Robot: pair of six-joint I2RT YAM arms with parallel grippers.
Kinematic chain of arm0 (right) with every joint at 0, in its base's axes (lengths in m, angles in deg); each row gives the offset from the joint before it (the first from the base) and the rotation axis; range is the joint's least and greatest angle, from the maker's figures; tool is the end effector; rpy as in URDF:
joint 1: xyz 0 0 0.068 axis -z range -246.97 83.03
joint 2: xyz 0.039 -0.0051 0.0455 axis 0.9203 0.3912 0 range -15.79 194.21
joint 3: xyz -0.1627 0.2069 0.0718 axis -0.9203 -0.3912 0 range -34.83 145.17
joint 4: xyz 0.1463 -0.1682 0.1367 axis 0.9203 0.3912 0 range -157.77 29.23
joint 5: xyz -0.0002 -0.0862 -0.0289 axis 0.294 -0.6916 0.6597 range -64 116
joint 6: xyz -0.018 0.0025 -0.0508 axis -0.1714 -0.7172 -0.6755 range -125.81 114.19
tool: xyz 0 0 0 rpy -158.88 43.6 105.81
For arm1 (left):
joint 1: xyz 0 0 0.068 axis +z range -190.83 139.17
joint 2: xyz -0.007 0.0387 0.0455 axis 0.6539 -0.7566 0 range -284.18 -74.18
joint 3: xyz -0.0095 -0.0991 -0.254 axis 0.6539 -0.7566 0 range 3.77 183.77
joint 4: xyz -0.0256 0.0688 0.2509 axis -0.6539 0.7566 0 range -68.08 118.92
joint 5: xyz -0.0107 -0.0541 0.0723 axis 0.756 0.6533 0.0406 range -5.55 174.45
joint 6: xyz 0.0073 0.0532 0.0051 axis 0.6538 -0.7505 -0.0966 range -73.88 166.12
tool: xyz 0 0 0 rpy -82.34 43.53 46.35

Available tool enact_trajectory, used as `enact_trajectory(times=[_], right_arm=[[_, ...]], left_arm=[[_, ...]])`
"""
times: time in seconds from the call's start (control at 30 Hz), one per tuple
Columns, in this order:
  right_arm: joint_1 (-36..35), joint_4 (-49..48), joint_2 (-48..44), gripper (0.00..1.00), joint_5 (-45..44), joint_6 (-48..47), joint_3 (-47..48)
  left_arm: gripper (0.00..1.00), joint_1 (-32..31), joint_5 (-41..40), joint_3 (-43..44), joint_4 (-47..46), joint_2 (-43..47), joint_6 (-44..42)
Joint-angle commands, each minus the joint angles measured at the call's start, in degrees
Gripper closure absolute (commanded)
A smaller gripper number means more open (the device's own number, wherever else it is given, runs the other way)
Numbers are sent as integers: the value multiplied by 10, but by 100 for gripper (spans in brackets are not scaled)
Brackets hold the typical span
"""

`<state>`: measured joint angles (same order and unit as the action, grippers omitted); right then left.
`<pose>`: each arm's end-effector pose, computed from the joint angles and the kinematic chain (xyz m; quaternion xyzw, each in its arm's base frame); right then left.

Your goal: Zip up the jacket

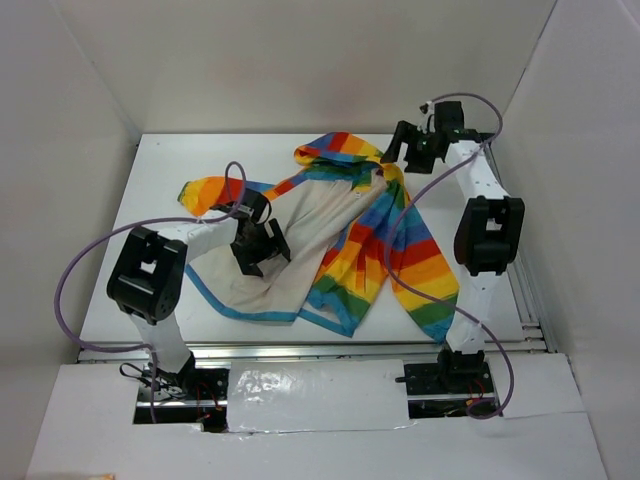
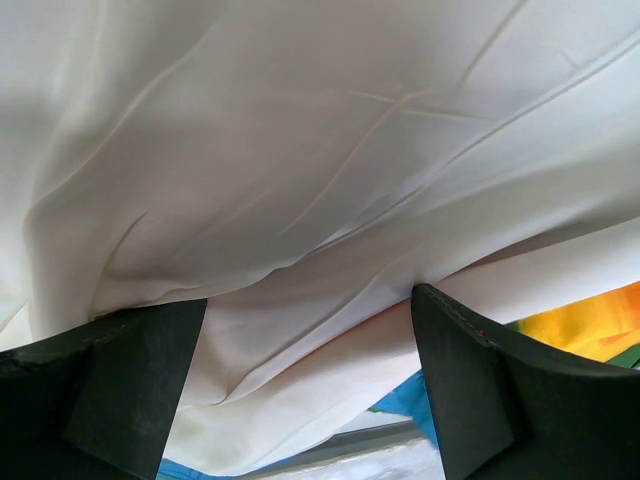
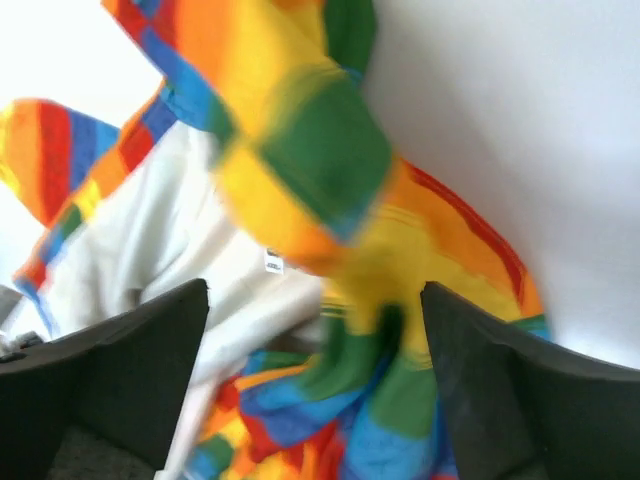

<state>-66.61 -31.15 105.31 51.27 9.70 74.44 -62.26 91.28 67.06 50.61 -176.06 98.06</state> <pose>0.4789 0.0122 0.2686 0.0491 0.9143 0.2484 0.3162 0.3201 -0.1302 0.1650 -0.2462 0.9473 -0.1643 0.1228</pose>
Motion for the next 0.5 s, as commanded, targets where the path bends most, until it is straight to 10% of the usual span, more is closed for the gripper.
enact_trajectory(times=[0.0,0.3,0.47], right_arm=[[-26,42,10,1,24,-54,47],[-178,-48,-260,0,-309,68,-304],[-268,-129,-343,0,-221,101,-471]], left_arm=[[1,5,-66,-5,56,-50,-2],[1,75,-125,103,101,-75,4],[1,132,-113,83,90,-29,-2]])
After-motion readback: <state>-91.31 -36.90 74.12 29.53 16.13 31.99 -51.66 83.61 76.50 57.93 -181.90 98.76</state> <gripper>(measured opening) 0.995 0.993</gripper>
